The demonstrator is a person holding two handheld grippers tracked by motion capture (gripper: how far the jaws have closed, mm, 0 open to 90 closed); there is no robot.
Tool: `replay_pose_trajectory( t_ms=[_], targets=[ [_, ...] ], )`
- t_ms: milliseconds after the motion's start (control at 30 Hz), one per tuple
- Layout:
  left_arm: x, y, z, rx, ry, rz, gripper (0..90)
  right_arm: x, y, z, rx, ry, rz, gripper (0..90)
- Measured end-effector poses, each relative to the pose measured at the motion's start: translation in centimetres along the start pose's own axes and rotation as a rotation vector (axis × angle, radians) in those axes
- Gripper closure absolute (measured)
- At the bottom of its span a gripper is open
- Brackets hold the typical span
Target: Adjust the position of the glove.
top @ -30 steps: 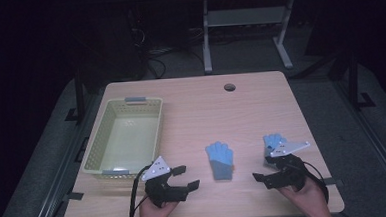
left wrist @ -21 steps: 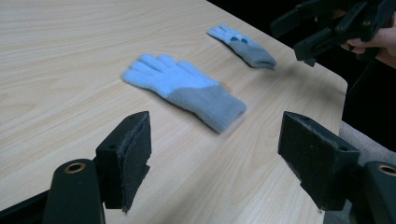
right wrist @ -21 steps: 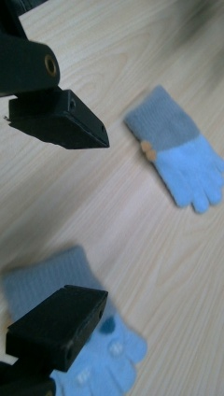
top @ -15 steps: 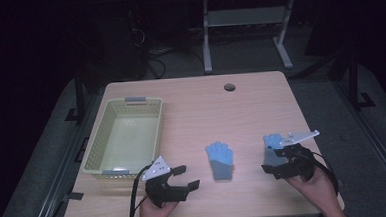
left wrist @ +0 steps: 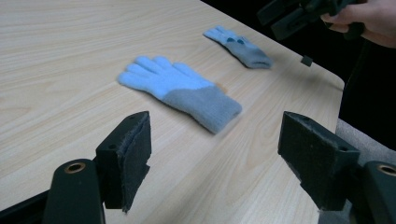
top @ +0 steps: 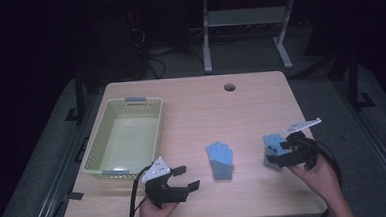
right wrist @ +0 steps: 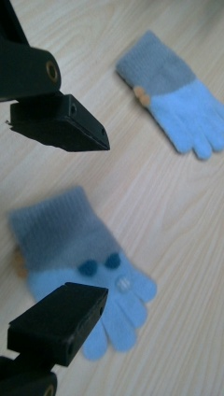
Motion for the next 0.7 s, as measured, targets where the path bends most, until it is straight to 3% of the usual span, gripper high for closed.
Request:
replay_pose_trajectory(
  t_ms=[200,400,700],
  targets=[
    [-0.2,0.1,-0.1,-0.003,-0.004,-0.003,25.4,-0.4,1.2,0.5,-0.020,-0.027,-0.016,27.8],
    [-0.1,0.2,-0.1,-0.002,0.000,-0.006,25.4,-1.3,2.5,0.5,-0.047,-0.067,-0.038,38.7],
    [-0.2,0.3,-0.1,-0.011,-0.002,-0.009,25.4,-3.3,3.6,-0.2,-0.067,-0.176,-0.071,50.2]
  ],
)
Point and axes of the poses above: each handheld gripper's, and its own axes: x roughly backward along the jaws, z roughly out of its top, y roughly to its right, the point moved 6 cm from there along -x, roughly forward along the jaws, and after that the axes turned 4 degrees about y, right-handed, at the moved point
